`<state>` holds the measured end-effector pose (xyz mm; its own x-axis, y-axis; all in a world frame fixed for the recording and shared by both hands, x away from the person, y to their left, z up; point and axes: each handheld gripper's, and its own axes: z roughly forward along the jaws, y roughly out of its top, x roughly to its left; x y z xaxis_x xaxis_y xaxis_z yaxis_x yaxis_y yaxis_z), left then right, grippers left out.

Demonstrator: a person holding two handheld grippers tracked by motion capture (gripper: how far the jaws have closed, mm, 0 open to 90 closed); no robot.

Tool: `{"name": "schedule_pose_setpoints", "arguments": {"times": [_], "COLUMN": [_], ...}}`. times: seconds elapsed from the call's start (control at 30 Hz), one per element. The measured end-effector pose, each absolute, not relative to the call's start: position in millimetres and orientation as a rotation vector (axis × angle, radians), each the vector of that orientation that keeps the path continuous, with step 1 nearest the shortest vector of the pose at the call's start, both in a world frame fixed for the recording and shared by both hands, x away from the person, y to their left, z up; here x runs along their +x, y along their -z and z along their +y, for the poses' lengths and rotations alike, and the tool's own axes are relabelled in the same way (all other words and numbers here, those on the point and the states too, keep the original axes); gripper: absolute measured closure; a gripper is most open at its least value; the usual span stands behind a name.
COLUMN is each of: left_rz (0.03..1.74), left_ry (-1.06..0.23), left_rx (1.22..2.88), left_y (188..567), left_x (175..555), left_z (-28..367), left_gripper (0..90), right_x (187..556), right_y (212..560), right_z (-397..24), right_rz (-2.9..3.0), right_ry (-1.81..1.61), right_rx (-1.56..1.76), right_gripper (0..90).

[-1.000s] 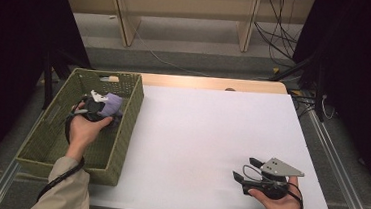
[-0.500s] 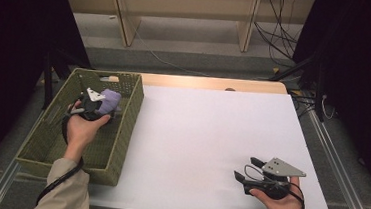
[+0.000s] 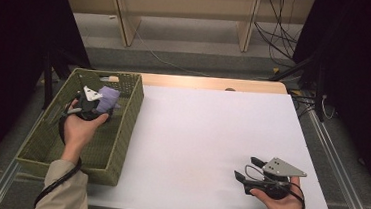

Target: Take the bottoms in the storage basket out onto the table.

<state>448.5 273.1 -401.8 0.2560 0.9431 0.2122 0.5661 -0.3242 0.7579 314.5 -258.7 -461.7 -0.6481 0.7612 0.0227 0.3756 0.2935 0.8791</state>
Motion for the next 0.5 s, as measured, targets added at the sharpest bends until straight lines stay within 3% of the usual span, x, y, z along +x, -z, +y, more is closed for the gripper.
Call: {"name": "schedule_pose_setpoints", "arguments": {"times": [0.5], "left_rz": [1.329], "left_ry": [-0.934], "left_rx": [1.972], "left_y": [386], "left_x": [442], "left_z": [272], "left_gripper": [37.5], "right_x": [315], "right_y": [462], "right_z": [-259], "right_rz": [2.167], "right_ry": [-1.306], "right_rx": [1.018], "right_gripper": [24.7]}}
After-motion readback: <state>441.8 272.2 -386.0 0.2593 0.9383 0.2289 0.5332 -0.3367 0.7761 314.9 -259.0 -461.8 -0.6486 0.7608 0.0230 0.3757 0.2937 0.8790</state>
